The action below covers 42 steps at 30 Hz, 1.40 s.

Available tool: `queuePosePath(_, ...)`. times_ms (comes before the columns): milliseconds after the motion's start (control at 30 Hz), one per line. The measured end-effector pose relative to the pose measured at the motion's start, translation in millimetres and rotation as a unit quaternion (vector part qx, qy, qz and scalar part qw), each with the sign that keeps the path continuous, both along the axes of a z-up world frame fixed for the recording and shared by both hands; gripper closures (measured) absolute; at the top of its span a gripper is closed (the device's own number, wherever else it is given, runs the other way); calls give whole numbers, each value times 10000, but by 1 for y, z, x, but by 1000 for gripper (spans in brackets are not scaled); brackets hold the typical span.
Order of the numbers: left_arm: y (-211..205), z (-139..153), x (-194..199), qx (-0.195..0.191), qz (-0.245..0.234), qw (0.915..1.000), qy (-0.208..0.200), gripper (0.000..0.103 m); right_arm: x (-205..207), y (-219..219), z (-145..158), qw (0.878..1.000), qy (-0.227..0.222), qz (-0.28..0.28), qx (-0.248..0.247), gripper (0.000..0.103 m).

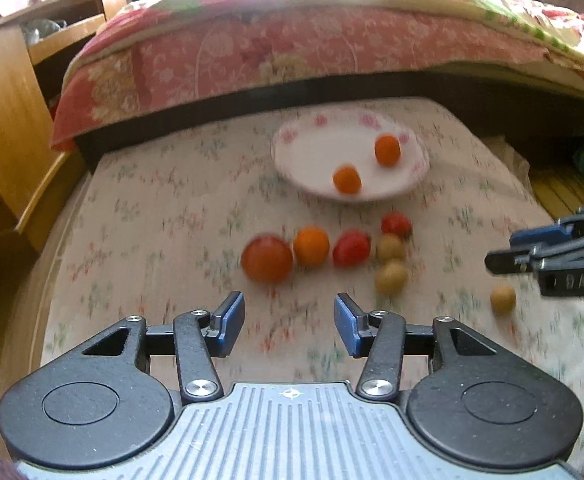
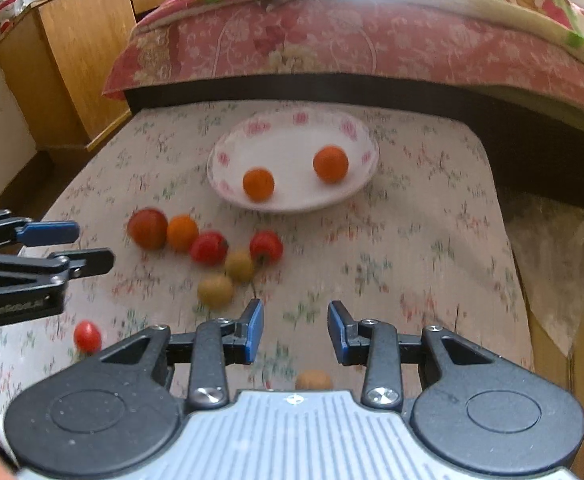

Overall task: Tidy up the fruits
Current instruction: 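Withdraw both grippers from the plate back toward the remaining fruit, then grasp a red cherry tomato with the left gripper while the right grasps a brown fruit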

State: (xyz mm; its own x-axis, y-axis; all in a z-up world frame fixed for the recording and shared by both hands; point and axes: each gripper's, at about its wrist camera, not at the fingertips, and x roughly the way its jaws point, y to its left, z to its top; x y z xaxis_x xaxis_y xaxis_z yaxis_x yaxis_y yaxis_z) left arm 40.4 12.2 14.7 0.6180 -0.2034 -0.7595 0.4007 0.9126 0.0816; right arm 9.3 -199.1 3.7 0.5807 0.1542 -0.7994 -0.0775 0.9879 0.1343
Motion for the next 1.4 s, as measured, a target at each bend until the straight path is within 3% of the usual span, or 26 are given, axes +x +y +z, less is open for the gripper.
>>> queuePosePath(267,13,-21,-24,199,-52,9995,255,45,-21,4,-9,9998,177,61,-46,66)
queuePosePath(767,11,-52,-18,433,-69,9981,441,51,-24,-1,-28,9995,268,169,31,66)
queuePosePath(1000,8,-53,-18,434,-70,9985,331,52,-21,-3,-28,9997,115,152,-137,66)
queuePosePath(1400,8,-54,-23,458,-121,9987,202,56,-13,-8,-42,9991,363,65,-186,65)
